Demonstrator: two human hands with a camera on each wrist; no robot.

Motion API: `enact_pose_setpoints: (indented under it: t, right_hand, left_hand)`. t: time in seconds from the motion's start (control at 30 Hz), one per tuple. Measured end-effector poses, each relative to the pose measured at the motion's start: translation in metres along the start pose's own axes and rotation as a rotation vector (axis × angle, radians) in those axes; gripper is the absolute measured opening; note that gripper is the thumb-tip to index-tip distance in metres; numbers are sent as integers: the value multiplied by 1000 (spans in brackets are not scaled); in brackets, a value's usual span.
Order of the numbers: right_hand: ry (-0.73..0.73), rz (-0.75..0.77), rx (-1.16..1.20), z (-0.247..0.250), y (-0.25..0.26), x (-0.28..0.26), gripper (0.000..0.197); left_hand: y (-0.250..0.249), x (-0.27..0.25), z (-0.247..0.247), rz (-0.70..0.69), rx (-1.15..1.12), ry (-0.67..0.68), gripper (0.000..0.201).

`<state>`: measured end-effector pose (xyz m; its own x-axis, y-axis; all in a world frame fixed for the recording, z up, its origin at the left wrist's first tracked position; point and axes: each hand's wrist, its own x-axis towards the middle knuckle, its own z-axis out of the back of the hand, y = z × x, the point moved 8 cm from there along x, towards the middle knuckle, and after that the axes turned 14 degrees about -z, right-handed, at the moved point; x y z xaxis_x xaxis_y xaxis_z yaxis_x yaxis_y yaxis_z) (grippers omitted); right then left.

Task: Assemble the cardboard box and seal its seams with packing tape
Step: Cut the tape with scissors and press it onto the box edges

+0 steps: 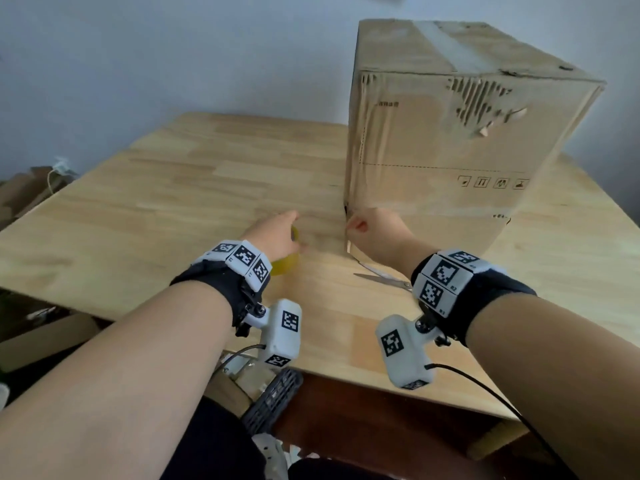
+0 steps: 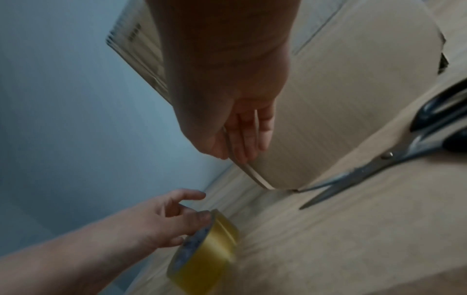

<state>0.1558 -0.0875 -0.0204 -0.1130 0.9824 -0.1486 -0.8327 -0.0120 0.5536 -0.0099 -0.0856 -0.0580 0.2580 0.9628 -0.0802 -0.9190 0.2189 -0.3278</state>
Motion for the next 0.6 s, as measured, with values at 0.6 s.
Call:
enact_pose_setpoints:
  t: [0.6]
  right_hand:
    - [220, -79, 438, -51, -5, -16, 35]
  left_hand:
    - [-35, -16, 5, -113, -286, 67, 60]
